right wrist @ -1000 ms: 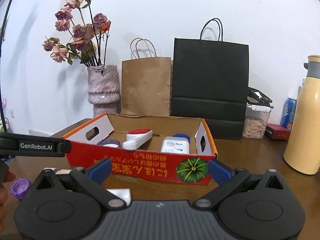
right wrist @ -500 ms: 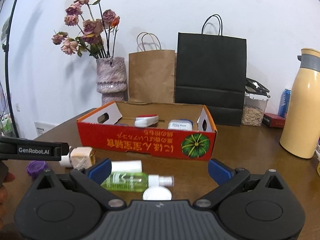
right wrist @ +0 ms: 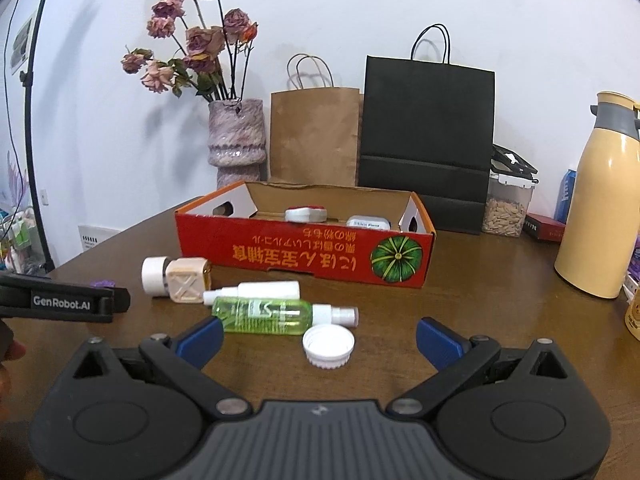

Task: Organize rigid objects
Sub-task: 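Move the left tool to the purple ridged cap while the right tool approaches the white ridged cap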

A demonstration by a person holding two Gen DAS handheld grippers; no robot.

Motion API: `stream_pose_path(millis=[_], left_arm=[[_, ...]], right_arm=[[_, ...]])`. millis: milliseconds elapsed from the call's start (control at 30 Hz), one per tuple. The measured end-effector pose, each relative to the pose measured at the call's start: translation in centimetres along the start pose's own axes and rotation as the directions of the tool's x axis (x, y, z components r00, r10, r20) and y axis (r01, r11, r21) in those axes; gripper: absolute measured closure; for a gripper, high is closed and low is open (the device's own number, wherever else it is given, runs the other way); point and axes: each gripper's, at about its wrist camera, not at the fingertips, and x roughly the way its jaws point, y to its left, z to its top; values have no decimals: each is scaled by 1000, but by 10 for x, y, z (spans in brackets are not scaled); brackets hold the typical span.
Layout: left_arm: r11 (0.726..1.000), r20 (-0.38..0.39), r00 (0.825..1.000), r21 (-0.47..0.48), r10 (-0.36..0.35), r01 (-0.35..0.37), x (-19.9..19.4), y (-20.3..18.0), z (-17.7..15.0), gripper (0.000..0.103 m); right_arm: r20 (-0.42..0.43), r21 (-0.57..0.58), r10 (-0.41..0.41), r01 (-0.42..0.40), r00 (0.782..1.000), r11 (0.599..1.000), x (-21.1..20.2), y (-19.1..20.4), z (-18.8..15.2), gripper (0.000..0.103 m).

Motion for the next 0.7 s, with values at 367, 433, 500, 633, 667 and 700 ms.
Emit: stream_pose_path(millis=[367,433,500,633,667,700], left_arm=[[1000,-31,999,7,15,-15,-5,21,-10,0],[1000,-39,999,8,12,-12,-3,25,-11,0],[1000,-45,999,9,8,-7,-2,28,-11,0],[1000,-51,999,9,9,-8,2,33,-11,0],[1000,-52,999,10,8,-8,3,33,-11,0],[1000,-52,999,11,9,-8,3,34,-11,0]], right_arm=[[-30,-16,-5,5,1000,1000,-7,5,-10,0],[-36,-19,-6,5,999,1000,-6,6,-11,0],[-41,-23,-8,7,999,1000,-5,7,-12,0],[-49,-30,-11,10,999,1000,-3,8,-12,0],[-51,-30,-12,10,999,999,-3,8,-13,0],[-53,-30,-12,11,998,999,-2,8,-13,0]])
